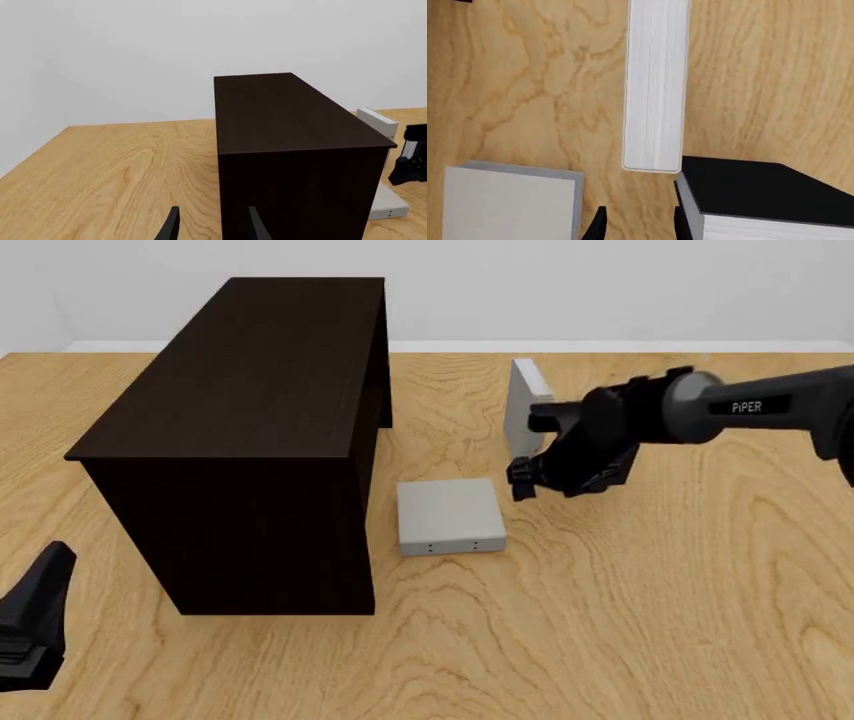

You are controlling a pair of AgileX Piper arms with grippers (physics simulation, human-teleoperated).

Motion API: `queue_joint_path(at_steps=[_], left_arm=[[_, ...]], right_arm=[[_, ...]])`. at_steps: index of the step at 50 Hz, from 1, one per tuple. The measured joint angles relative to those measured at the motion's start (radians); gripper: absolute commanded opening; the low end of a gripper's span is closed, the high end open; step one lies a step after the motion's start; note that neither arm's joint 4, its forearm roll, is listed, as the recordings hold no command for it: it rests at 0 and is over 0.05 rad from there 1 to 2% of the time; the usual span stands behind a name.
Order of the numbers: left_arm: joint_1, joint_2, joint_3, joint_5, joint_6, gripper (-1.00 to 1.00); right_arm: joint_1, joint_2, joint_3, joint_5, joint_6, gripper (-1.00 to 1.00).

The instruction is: Pick up the book on the right and place it under the cabinet shelf.

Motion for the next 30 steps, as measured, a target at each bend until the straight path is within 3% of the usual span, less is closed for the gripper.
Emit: queue_joint_path(at_steps=[20, 30], left_arm=[[0.001, 0.0, -0.001, 0.001, 0.001, 1.0], [0.001, 0.0, 0.0, 0.001, 0.0, 1.0]], right_arm=[[0.025, 0.041, -0.011, -0.016, 0.013, 1.0], [0.038, 0.044, -0.013, -0.015, 0.047, 1.0]])
